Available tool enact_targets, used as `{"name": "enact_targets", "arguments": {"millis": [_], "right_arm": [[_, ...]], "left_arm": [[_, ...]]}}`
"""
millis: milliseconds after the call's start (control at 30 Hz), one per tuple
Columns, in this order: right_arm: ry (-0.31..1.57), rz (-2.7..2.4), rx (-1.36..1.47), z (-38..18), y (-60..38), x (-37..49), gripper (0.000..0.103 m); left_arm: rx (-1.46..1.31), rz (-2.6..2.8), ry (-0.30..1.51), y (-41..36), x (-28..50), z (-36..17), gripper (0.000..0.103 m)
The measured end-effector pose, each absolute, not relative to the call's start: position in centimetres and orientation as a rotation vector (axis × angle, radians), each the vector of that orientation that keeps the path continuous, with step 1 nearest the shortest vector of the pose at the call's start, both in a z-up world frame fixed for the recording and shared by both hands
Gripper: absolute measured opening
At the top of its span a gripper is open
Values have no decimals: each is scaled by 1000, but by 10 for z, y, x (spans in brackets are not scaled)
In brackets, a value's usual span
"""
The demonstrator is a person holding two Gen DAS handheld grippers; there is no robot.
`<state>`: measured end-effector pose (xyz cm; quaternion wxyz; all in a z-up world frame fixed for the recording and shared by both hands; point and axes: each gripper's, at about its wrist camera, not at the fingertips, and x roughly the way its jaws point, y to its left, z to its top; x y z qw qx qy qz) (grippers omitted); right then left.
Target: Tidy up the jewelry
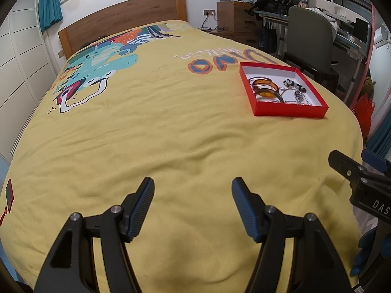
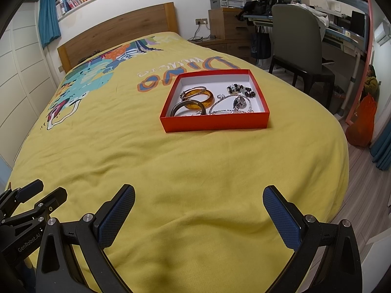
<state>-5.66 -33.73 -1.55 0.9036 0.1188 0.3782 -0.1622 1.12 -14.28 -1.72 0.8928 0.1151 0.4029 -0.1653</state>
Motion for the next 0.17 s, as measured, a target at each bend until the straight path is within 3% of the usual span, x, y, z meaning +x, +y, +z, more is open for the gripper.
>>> {"name": "enact_targets", "arguments": {"millis": [167], "right_arm": [[783, -337, 248, -20, -338, -59, 102]], "left_arm": [[239, -345, 836, -143, 11, -18, 64]]}}
